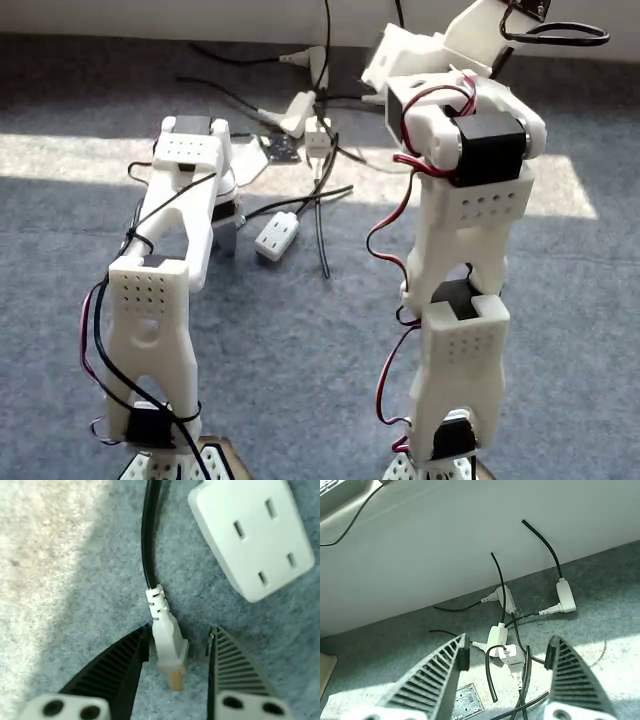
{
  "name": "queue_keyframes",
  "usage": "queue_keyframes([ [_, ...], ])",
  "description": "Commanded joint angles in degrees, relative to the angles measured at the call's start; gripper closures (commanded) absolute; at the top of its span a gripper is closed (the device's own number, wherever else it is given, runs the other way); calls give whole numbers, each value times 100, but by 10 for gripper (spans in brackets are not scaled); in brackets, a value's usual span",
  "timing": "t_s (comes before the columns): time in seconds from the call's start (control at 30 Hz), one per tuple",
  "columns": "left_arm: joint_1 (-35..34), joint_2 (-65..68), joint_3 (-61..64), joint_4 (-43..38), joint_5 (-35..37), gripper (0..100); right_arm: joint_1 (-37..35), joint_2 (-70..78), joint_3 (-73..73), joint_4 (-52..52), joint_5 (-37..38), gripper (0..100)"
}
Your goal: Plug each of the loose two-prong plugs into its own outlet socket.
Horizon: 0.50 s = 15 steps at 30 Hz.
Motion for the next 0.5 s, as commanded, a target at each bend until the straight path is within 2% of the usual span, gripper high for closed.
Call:
queue_keyframes([
  [0.0, 154, -48, -92, -149, 686, 794, 66, -277, -497, 224, -53, 753],
  [0.1, 171, -31, -356, -193, 1310, 794, 66, -277, -497, 224, -53, 753],
  [0.2, 171, -22, -558, -176, 1635, 794, 66, -277, -497, 224, -53, 753],
  [0.47, 171, -4, -558, -158, 1644, 796, 66, -277, -497, 224, -53, 753],
])
